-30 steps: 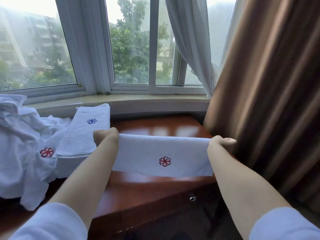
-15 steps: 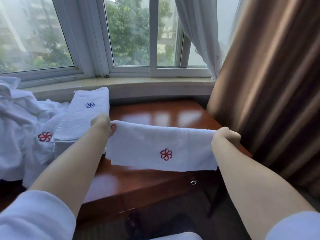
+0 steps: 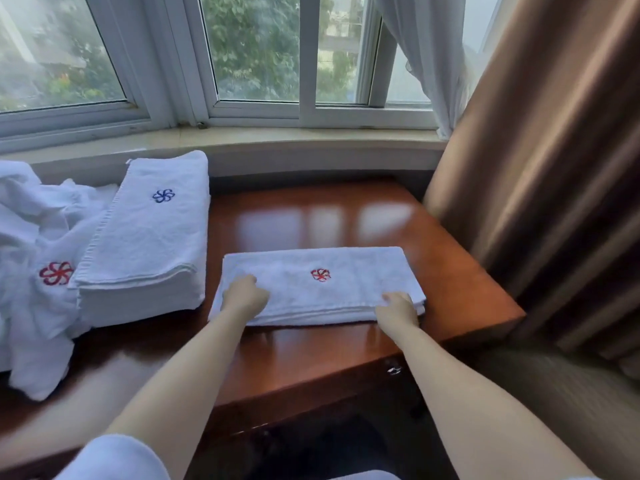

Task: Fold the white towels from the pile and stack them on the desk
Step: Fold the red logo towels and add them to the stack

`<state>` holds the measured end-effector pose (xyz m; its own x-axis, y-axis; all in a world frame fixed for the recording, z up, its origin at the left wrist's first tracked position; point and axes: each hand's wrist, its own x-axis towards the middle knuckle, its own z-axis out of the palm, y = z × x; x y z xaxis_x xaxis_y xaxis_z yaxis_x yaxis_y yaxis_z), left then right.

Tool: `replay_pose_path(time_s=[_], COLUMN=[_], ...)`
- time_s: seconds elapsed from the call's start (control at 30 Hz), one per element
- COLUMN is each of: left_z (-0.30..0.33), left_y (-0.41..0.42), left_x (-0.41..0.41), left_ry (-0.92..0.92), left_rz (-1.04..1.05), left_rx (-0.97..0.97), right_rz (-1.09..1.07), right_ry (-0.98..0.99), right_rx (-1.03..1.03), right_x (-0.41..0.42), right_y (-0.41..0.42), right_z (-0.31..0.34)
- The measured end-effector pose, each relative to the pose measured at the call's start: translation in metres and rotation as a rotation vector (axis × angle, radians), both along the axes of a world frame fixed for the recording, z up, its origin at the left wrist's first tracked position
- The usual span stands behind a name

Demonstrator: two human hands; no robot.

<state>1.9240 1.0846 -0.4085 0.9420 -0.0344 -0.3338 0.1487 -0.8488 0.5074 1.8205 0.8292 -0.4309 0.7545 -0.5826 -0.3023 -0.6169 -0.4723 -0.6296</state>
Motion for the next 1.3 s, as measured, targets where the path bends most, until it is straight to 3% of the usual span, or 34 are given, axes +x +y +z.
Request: replay_pose_path(time_s=[0.13,0.27,0.37,0.5,0.6,0.67,0.8,0.87,0.93,1.03,1.1,1.23,1.3], left_z=[-0.012,-0.016,-0.017,-0.019,-0.018,-0.011,0.001,-0.006,-0.018,-0.025,-0.022,-0.011,-0.002], left_y=[0.011,0.012,0.021,0.028,0.028,0.027,0.026,0.029,0.032,0.035,0.036,0.032,0.026], left_x=[0.005,0.003,0.009,0.016,0.018,0.019,0.015,0.007,-0.004,-0.011,-0.006,0.001,-0.004], left_ry=[0.034,-0.002,0.004,0.086,0.002,-0.15,-0.369,-0.313,-0.169,-0.063,-0.011,0.118,0.213], left_rz=[0.029,0.149,0.269,0.448,0.468,0.442,0.426,0.379,0.307,0.338,0.358,0.499,0.554], left_rx=[0.204,0.208,0.098,-0.255,-0.38,-0.328,-0.21,-0.109,0.045,0.156,0.115,-0.282,-0.495], right_rz=[-0.031,-0.302,-0.431,-0.47,-0.514,-0.49,-0.397,-0.38,-0.38,-0.464,-0.504,-0.746,-0.686], right_ry=[0.002,-0.041,-0.003,-0.071,-0.124,-0.191,-0.421,-0.406,-0.246,-0.124,-0.096,-0.184,-0.245], right_rx=[-0.225,-0.209,-0.074,0.028,0.04,-0.017,-0.357,-0.443,-0.452,-0.372,-0.256,0.356,0.65], right_x=[-0.001,0.003,0.005,0.01,0.011,0.015,0.015,0.005,-0.009,-0.021,-0.02,-0.007,-0.005], right_y=[-0.003,-0.009,-0.02,-0.033,-0.042,-0.044,-0.03,-0.022,-0.018,-0.017,-0.013,-0.004,-0.004], right_z=[-0.002,0.0,-0.003,-0.005,-0.002,-0.001,0.008,0.006,-0.004,-0.009,-0.004,0.005,0.006])
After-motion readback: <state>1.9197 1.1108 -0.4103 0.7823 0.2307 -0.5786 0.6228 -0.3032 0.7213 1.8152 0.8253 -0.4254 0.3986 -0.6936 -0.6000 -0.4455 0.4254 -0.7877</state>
